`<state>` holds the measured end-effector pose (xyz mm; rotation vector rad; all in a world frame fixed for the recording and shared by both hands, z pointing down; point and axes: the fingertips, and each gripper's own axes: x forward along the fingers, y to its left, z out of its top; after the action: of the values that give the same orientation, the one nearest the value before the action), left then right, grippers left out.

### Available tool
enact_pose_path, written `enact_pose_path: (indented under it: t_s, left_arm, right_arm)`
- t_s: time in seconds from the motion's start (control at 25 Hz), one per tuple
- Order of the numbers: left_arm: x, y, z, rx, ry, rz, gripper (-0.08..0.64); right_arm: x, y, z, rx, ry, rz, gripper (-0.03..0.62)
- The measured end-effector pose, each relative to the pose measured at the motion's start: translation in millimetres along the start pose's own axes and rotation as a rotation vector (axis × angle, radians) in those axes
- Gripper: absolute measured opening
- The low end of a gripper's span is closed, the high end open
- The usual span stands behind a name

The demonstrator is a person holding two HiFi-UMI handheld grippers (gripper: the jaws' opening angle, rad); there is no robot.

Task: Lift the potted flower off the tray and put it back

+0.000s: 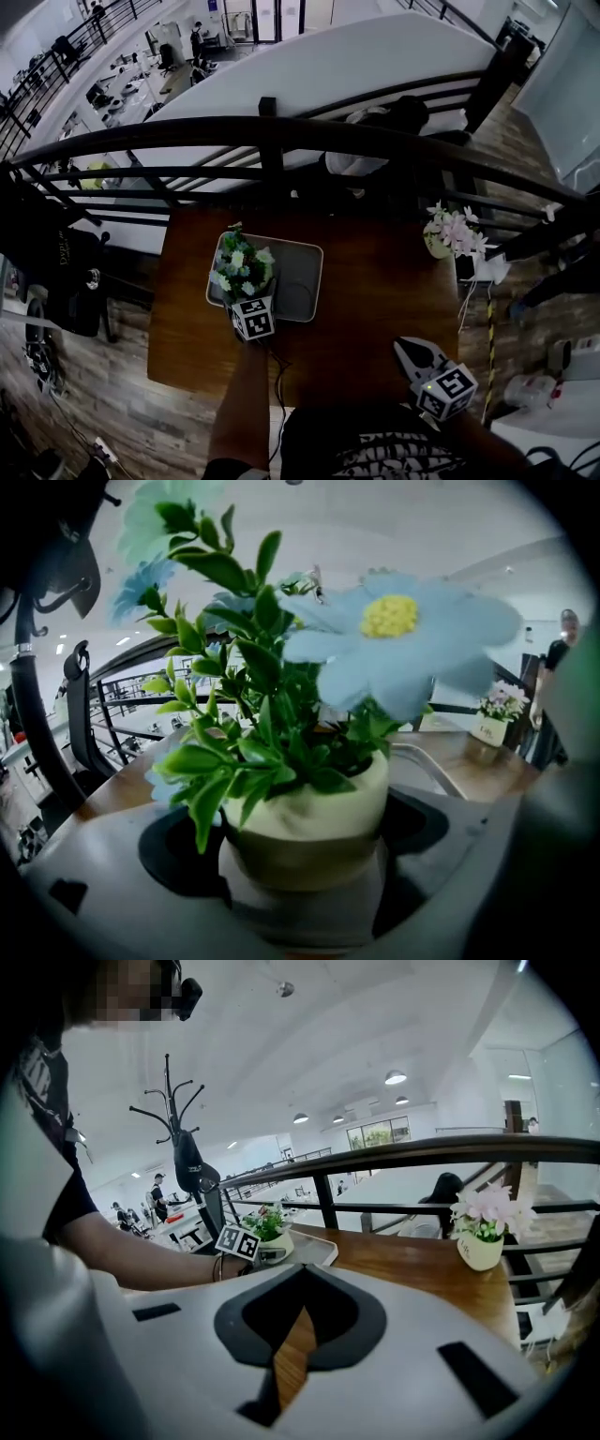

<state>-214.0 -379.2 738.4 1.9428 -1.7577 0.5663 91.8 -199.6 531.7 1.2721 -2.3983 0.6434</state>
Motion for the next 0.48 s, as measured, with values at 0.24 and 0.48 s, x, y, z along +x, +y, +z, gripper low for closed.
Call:
enact_pose_path:
  t_s: [0.24,0.48]
  left_arm:
    - [-28.7,-1.2,-29.9,-0.010,0.022,-0.015,0.477]
    - [-30.8,-4.5,-23.1,0.035,0.044,-0.023,0.477]
  right_arm:
    - [-1.8,28.7,0.6,-0.008,-0.004,0.037,-0.008]
    - [-16.6,42.5,-12.0,-0.015,0.005,0.052,-0.008]
